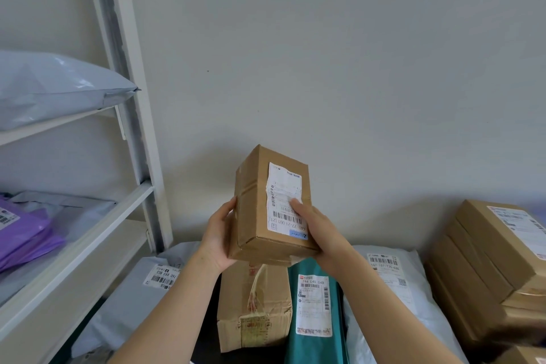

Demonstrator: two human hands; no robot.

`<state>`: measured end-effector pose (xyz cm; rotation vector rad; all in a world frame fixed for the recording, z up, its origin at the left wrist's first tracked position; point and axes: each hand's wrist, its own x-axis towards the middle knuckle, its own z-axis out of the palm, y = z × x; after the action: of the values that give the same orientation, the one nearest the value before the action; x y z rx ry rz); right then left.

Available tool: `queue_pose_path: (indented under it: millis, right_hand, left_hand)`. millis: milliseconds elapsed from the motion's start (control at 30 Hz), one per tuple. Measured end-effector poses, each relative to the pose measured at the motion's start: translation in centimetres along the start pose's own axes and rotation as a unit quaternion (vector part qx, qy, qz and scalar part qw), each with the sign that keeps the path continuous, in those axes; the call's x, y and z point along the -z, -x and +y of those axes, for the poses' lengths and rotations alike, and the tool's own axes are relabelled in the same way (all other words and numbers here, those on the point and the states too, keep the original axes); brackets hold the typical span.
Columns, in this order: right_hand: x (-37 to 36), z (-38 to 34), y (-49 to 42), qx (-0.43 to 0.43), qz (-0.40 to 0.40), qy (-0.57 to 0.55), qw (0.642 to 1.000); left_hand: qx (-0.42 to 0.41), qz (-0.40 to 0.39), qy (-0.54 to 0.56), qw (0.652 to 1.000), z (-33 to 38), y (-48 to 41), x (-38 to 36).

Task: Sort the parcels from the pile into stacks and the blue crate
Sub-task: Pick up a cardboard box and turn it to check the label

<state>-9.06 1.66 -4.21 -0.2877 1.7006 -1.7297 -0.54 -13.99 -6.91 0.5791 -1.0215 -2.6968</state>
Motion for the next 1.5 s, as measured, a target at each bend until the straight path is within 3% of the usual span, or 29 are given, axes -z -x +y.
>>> queue_pose_path:
  millis: [300,600,800,867,933,1033,1133,1200,1267,1333,1400,1500]
  right_hand:
    - [0.0,-0.4,-0.1,0.001,-0.057,-0.050,0.997]
    - [0.6,0.0,-0.1,0.000,-0.021,-0.072,0.997]
    - [1.8,-0.6,-0.1,0.065,0.096,0.093,0.989]
    - [1.9,-1.0,0.2,0.097,0.110,0.153,0.977]
    - [1.9,-1.2,0.3,0.128,0.126,0.225,0.958]
    - [1.9,-1.1,0.4,0.178,0.147,0.364,0.902]
    - [1.9,-1.1,1.0,0.227,0.159,0.466,0.840]
    - [1.8,-1.1,1.3,0.255,0.158,0.515,0.803]
    - [1.9,-0.7,1.4,0.274,0.152,0.546,0.777]
    - [2.1,-0.5,1.5,0.291,0.149,0.558,0.763]
    - [2.3,-0.5,1.9,0.295,0.143,0.571,0.753]
    - [3.1,-0.3,2.2,0.300,0.149,0.569,0.751]
  left_hand:
    - [0.002,0.024,-0.002,1.000,0.7,-0.5,0.1]
    - [-0.006,0.058,-0.090,0.994,0.8,-0.6,-0.8]
    - [-0.172,0.121,-0.222,0.952,0.8,-1.3,-1.3]
    - [-0.238,0.110,-0.304,0.916,1.1,-1.0,-2.2]
    - [-0.306,0.101,-0.418,0.849,1.4,-0.7,-3.1]
    - [-0.387,0.050,-0.647,0.655,2.1,-0.2,-4.5]
    - [-0.355,-0.005,-0.823,0.443,2.7,-0.3,-5.7]
    - [-0.307,-0.025,-0.882,0.356,2.9,-0.5,-6.6]
    - [-0.256,-0.038,-0.916,0.306,3.0,-0.8,-7.3]
    - [-0.219,-0.052,-0.933,0.281,3.1,-1.1,-7.7]
    - [-0.204,-0.069,-0.937,0.275,3.1,-1.1,-8.1]
    - [-0.229,-0.082,-0.922,0.301,2.5,-1.0,-8.3]
